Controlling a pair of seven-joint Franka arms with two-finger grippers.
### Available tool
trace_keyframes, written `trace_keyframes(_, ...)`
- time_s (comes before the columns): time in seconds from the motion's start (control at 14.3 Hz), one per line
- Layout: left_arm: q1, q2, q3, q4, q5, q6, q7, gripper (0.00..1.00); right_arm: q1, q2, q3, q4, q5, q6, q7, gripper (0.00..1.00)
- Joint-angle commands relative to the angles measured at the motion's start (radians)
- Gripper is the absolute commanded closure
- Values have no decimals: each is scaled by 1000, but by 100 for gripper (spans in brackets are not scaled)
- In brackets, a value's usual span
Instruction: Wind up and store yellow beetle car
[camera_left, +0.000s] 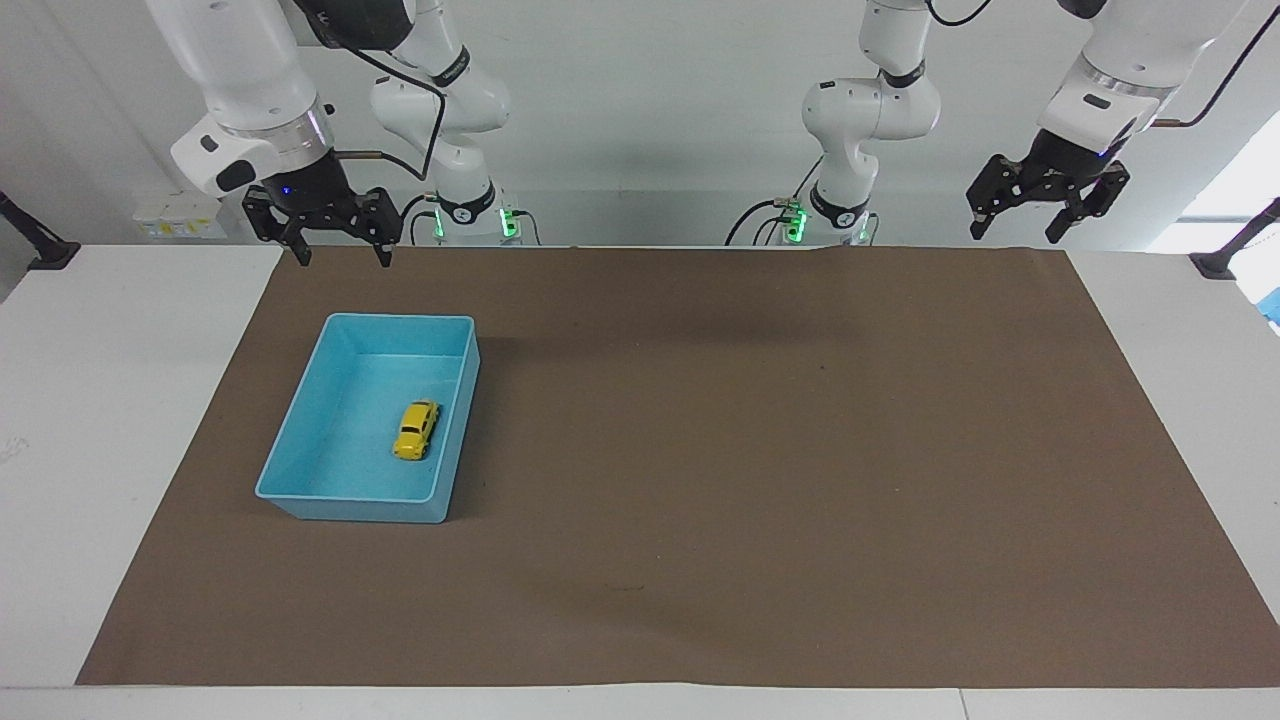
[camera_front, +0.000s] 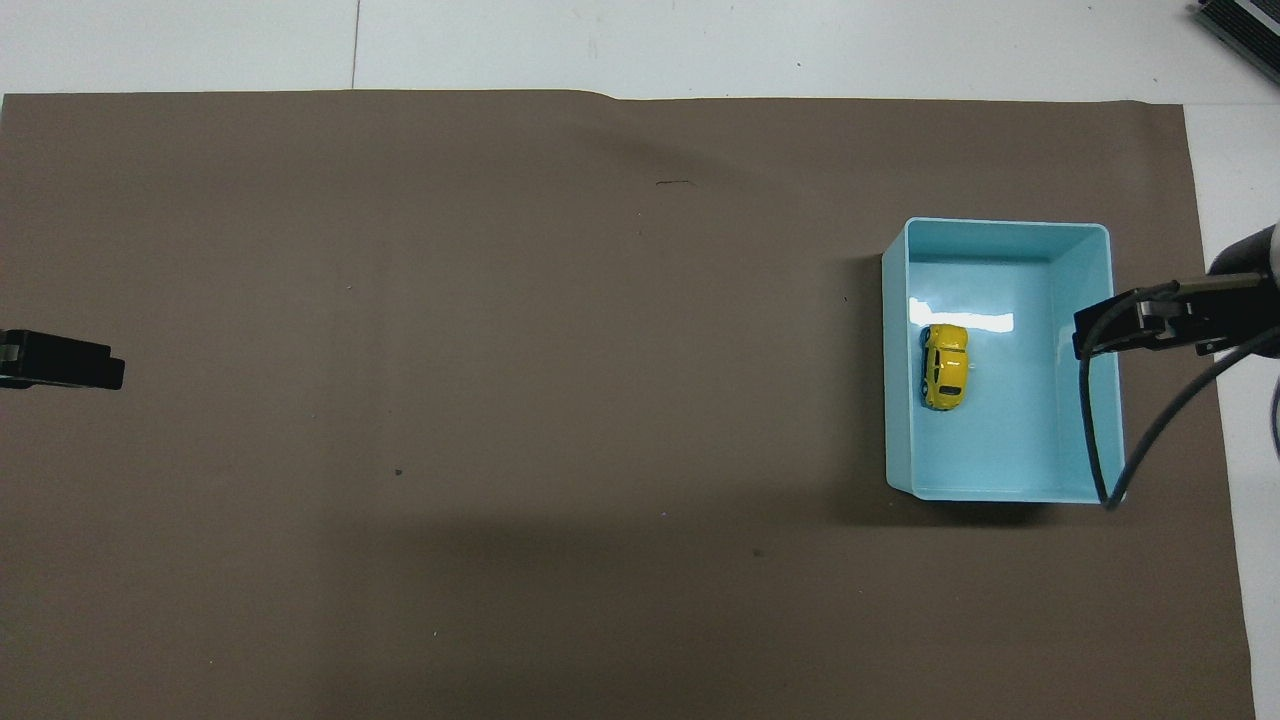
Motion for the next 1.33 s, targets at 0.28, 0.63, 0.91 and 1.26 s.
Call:
trace_keyframes(0.28, 8, -11, -4, -3, 6, -13, -6, 0, -3, 36, -13, 121, 20, -114, -53, 0)
trace_keyframes(0.63, 7, -11, -4, -5, 6, -13, -6, 0, -15, 36, -16, 112, 57, -95, -55, 0)
trace_keyframes(0.91, 7, -11, -4, -5, 4, -13, -6, 0, -15, 30, -15, 110, 63, -77, -55, 0)
trace_keyframes(1.26, 8, -11, -4, -5, 6, -13, -6, 0, -13, 30, -13, 109, 64, -75, -50, 0)
